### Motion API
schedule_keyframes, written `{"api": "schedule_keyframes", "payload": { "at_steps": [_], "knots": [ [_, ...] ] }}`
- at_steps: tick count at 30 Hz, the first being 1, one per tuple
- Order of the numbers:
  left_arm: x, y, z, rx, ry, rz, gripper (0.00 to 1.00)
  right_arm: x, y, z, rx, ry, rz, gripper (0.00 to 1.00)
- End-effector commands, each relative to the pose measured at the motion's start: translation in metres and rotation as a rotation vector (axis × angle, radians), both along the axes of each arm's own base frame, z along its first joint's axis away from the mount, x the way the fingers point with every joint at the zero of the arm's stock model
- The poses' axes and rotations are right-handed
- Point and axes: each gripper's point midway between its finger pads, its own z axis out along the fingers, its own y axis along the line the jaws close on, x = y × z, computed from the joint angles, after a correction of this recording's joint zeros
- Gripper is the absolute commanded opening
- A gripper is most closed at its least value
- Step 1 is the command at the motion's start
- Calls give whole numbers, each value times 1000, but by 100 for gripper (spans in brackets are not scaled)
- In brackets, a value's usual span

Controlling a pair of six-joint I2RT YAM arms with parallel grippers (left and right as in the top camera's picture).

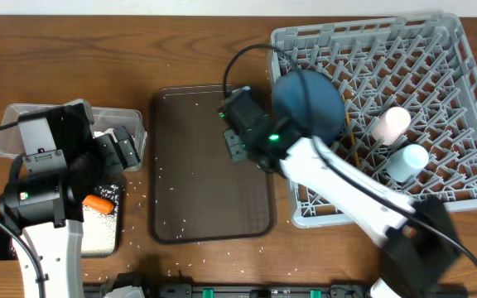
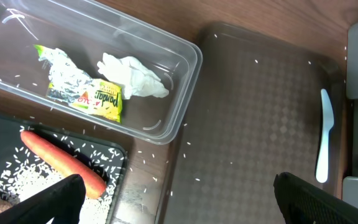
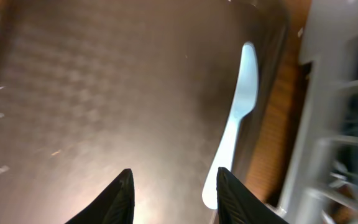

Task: Sort waste into correct bins and load items into the dishwasher rack
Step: 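Return the right gripper to the brown tray and grasp the white knife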

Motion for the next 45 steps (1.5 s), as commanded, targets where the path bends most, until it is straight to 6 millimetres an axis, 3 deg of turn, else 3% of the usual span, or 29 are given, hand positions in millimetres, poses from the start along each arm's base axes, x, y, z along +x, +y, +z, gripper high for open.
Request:
{"api": "schedule_keyframes", "payload": {
  "at_steps": [1,4,9,19,26,39,42,45],
  "knots": [
    [1,3,5,12,-11,12,98,11,-6,-35,-67,1,-104,39],
    [1,3,5,12,-11,12,98,15,-5,-63,-100,21,-108,39],
    [1,3,5,11,-11,13,98,20,-10,-83,-156,9,-123,41],
    [1,3,5,12,-11,12,98,39,-31,-92,-142,14,-228,40],
    [1,3,5,12,-11,12,98,39,-37,-112,-134,78,-234,40],
    [1,3,5,12,-11,12,98,25,-4,-117,-70,127,-52,32],
    [1,3,5,12,-11,12,98,26,-5,-116,-75,121,-53,28],
    [1,3,5,11,-11,13,98,29,-9,-116,-79,119,-65,17]
  ]
}}
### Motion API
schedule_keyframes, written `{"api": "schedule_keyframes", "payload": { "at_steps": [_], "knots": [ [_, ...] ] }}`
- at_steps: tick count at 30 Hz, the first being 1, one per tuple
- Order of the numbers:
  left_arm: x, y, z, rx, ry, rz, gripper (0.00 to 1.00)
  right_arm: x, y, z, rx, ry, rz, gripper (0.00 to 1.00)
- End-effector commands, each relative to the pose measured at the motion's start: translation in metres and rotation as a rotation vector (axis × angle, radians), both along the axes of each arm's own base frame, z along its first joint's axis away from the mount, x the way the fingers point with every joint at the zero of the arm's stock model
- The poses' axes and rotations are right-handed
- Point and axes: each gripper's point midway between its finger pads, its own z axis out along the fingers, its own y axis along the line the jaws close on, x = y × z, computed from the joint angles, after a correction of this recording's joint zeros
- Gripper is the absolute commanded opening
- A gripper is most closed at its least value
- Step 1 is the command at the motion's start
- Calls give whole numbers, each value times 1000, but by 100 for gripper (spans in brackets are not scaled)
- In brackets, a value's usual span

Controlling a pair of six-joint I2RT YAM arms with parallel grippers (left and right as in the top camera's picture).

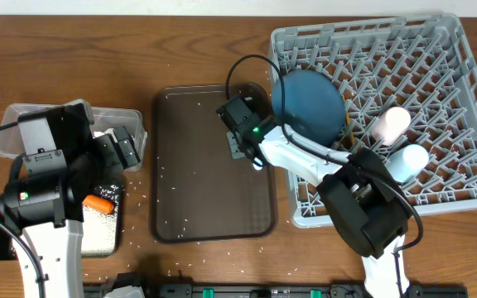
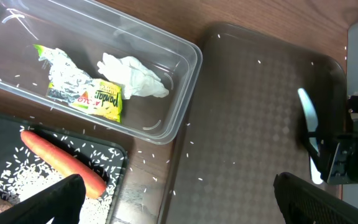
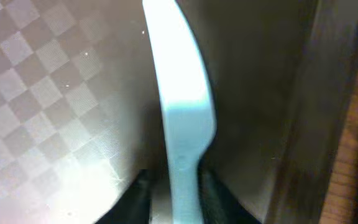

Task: Sort waste into correct bins and load items into the dishwasher rack
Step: 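Return the right gripper to the brown tray and grasp the white knife, then carry the white knife right and stand it in the dish rack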

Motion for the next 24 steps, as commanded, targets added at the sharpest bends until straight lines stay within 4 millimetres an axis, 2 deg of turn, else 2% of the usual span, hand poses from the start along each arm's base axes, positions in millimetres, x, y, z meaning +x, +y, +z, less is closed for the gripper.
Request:
{"api": "schedule_keyframes", "payload": {
  "at_steps": [1,3,9,13,17,21,24],
  "knots": [
    [1,3,5,11,-10,12,98,-2,-2,-11,-21,22,15,15],
    [1,3,5,11,-10,12,98,-2,-3,-11,-22,25,14,10],
    [1,3,5,11,-10,12,98,-2,-2,-10,-29,20,33,5],
    [1,3,5,11,-10,12,98,0,0,10,-16,-4,47,4],
    [1,3,5,11,-10,12,98,2,4,51,27,-49,60,5],
    [0,3,5,11,-9,12,98,-6,12,112,131,-107,116,5],
    [1,3,5,11,-10,12,98,-8,3,157,175,-175,106,6]
  ]
}}
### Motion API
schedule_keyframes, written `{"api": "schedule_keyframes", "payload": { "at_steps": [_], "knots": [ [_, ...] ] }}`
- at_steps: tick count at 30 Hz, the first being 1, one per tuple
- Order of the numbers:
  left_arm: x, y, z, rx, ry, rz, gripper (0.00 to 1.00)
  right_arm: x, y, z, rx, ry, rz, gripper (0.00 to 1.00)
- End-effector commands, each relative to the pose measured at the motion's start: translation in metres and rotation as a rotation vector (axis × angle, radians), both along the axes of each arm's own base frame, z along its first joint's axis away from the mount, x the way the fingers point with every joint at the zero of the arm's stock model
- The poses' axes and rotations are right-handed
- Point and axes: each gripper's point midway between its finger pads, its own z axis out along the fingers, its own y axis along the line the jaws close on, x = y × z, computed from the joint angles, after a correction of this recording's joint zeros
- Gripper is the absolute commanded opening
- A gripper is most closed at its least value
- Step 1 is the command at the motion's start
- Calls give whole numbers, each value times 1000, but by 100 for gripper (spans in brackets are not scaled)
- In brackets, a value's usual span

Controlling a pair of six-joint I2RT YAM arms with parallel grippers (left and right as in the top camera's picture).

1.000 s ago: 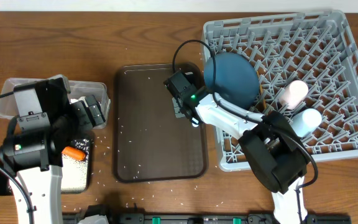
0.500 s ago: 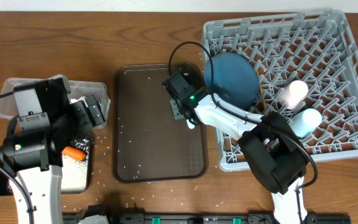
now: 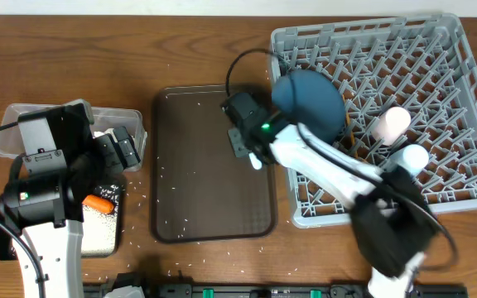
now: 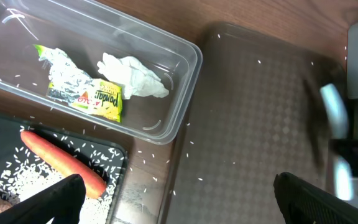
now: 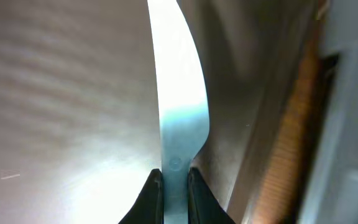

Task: Sort waste into correct bins and load items into the dishwasher rack
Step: 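Carry the white knife right and stand it in the dish rack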

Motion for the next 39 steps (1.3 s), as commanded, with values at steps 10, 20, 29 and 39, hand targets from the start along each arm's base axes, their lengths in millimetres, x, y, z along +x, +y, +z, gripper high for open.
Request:
{"api": "schedule_keyframes", "payload": {
  "at_steps": [10,20,29,39],
  "knots": [
    [1,3,5,12,-10,12,98,4,-130,157,58,-214,-165,9],
    [1,3,5,11,-10,12,98,7,-264,111,-121,-50,-322,12],
    [1,3,5,11,-10,12,98,17,-275,51,-127,113,-331,15],
    [1,3,5,11,-10,12,98,7,-211,113,134,-16,-128,30]
  ]
}}
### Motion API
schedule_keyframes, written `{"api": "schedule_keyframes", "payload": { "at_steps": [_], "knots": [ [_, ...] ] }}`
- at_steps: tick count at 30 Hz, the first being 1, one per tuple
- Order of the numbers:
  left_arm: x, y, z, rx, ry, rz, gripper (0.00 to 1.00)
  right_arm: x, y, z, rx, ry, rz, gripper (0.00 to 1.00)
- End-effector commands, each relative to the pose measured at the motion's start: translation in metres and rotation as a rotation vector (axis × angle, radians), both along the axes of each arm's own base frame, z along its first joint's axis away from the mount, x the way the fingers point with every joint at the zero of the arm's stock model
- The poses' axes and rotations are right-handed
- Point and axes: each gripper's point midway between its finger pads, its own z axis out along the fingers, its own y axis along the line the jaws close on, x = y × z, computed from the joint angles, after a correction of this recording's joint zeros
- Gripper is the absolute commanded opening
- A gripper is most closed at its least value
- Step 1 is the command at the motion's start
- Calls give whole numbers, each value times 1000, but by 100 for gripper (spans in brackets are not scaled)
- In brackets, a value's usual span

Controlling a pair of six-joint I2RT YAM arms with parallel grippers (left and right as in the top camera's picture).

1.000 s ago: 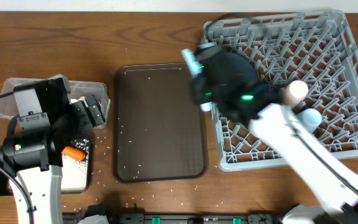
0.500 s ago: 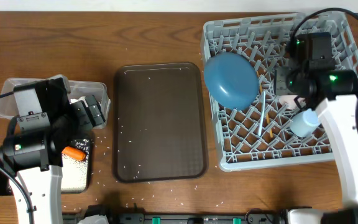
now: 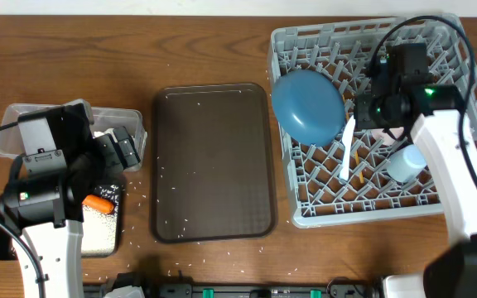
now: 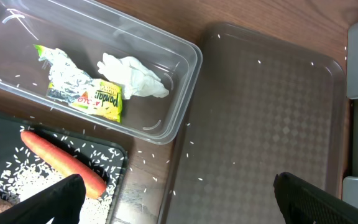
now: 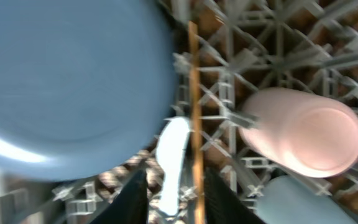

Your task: Sort waste into correct bins and load items into the dishwasher rack

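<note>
A white plastic knife [image 3: 347,151] lies in the grey dishwasher rack [image 3: 470,83], just right of the blue plate [image 3: 307,106] and next to a thin orange stick [image 5: 193,93]. In the right wrist view the knife [image 5: 171,155] shows between the fingers of my right gripper [image 5: 178,193], which is open, with a gap on each side of the blade. My left gripper [image 4: 179,205] hangs open and empty between the bins and the brown tray [image 3: 214,161].
A pink cup [image 5: 303,134] and a light blue cup [image 3: 406,163] lie in the rack. At the left, a clear bin [image 4: 166,93] holds wrappers [image 4: 82,90]. A carrot [image 4: 64,163] lies on a black tray with rice. Rice grains dot the brown tray.
My right gripper was shut on the knife over the brown tray's right edge. Now it is open over the rack, and the knife lies in the rack beside the blue plate. Left arm unchanged.
The knife first lay at the brown tray's right edge with my right gripper open over it. Then the fingers stood close round the blade, then they were shut on it. Now the knife lies in the rack and the brown tray holds only rice grains.
</note>
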Motion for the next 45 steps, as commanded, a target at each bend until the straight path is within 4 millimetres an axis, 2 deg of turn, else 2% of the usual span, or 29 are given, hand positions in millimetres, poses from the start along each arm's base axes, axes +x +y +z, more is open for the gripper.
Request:
{"api": "schedule_keyframes", "payload": {
  "at_steps": [1,3,8,9,11,14,16,18,20,23,27,32,36,38,41,45],
  "knots": [
    [1,3,5,11,-10,12,98,-12,50,50,158,-129,179,34],
    [1,3,5,11,-10,12,98,-18,72,70,216,-184,251,45],
    [1,3,5,11,-10,13,98,-35,124,113,256,-336,410,58],
    [1,3,5,11,-10,12,98,-39,133,120,265,-362,438,65],
    [1,3,5,11,-10,12,98,-45,149,134,281,-416,489,99],
    [1,3,5,11,-10,12,98,-55,166,149,302,-465,542,99],
    [1,3,5,11,-10,13,98,-62,172,149,306,-458,563,99],
    [0,3,5,11,-9,12,98,-70,174,140,301,-414,573,99],
    [1,3,5,11,-10,13,98,-72,165,130,255,-374,552,99],
    [1,3,5,11,-10,12,98,-72,146,130,230,-366,499,99],
    [1,3,5,11,-10,12,98,-76,108,151,217,-424,404,99],
    [1,3,5,11,-10,12,98,-99,58,179,123,-526,305,99],
    [1,3,5,11,-10,13,98,-113,34,191,-10,-617,307,99],
    [1,3,5,11,-10,12,98,-120,23,189,-48,-651,284,99],
    [1,3,5,11,-10,12,98,-126,5,175,-72,-693,217,99],
    [1,3,5,11,-10,12,98,-129,-14,135,-45,-740,97,99]
  ]
}}
